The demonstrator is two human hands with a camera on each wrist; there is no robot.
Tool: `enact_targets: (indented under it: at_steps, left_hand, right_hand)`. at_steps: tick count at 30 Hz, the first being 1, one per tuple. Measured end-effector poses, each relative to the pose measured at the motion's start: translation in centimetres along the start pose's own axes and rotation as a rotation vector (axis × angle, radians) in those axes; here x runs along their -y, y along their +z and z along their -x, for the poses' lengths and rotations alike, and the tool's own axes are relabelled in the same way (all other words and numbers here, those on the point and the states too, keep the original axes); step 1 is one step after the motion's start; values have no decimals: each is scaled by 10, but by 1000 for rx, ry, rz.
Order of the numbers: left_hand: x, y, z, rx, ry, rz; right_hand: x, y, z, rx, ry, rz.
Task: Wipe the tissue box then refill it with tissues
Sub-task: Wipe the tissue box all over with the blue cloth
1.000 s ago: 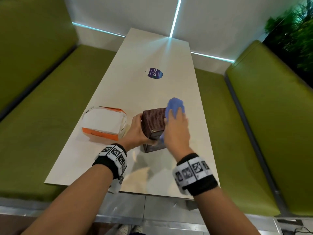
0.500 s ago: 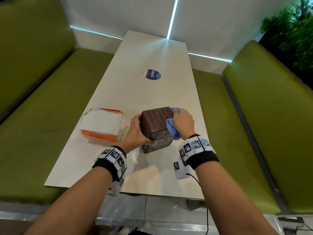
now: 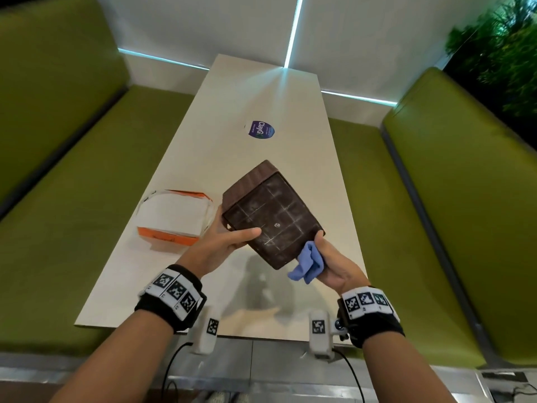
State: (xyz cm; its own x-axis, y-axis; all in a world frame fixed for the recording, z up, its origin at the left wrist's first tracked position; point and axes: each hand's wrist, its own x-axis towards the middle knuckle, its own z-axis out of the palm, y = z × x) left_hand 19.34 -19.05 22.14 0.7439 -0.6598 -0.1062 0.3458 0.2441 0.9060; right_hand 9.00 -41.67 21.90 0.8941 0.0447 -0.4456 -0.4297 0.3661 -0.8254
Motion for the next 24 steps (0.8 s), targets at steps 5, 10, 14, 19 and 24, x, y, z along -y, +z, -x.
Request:
enact_targets:
  at_steps: [5, 10, 14, 19, 24]
  left_hand:
    - [-12, 6, 7, 103, -64, -32]
    - [-27, -15, 1, 77, -58, -76]
    - [-23, -20, -6, 47, -97, -320]
    - [-2, -18, -4, -100, -57, -320]
    - [9, -16, -3, -177, -18, -317]
  right_hand:
    - [12, -7, 4, 64, -114, 52]
    - [37, -11, 8, -17, -225, 227]
    - [50, -7, 8, 26, -213, 307]
    - [65, 1, 12, -120, -181, 510]
    - [73, 48, 15, -545, -317, 1033]
